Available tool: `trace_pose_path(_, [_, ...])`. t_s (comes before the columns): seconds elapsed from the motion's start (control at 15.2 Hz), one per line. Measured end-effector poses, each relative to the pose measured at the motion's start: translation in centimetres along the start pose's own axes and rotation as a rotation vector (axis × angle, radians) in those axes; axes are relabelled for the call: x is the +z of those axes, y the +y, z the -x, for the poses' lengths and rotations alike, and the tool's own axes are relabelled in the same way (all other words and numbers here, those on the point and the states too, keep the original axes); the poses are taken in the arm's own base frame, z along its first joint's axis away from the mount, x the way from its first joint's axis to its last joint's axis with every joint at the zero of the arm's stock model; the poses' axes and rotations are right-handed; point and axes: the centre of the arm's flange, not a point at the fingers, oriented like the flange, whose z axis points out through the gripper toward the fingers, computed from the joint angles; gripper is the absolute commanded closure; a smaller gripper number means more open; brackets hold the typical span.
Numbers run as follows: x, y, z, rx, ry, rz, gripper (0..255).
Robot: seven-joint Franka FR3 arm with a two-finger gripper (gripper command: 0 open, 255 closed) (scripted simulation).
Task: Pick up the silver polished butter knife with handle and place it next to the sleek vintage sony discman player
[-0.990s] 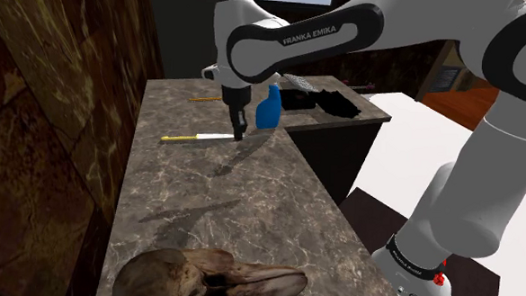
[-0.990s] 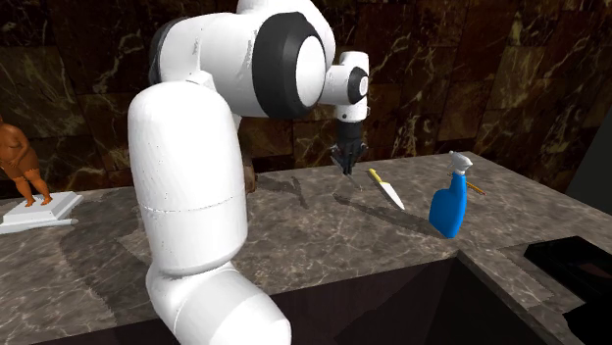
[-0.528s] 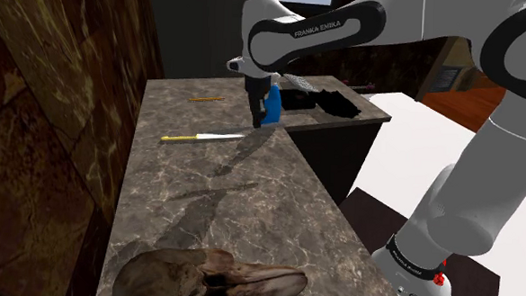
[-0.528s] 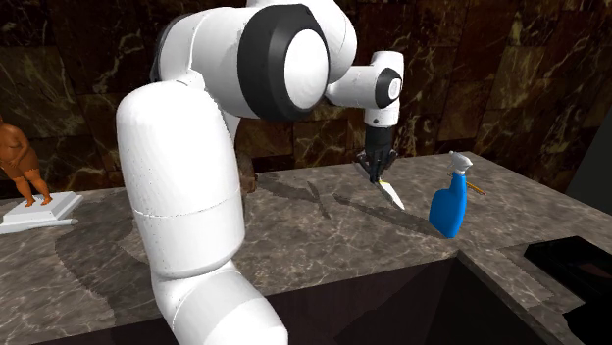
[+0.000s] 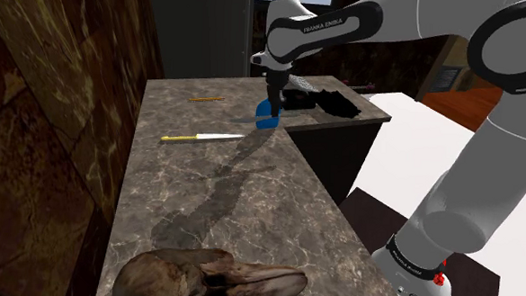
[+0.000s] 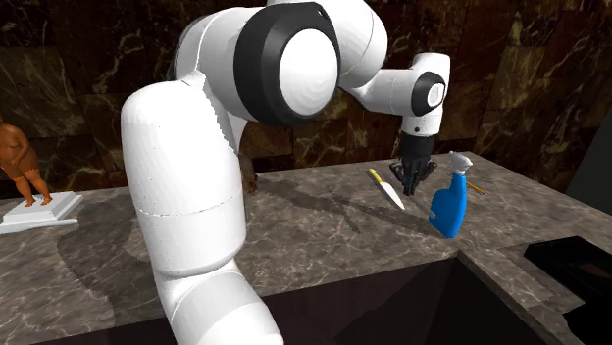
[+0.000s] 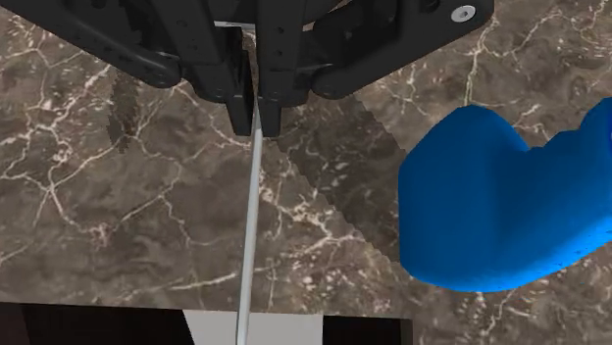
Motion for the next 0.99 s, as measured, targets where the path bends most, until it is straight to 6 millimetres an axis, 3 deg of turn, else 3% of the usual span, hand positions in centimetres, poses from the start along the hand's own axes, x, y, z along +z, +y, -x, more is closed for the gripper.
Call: trace_pose_path(0.99, [0.6, 12.2, 15.6, 0.000, 0.000, 0.000, 255])
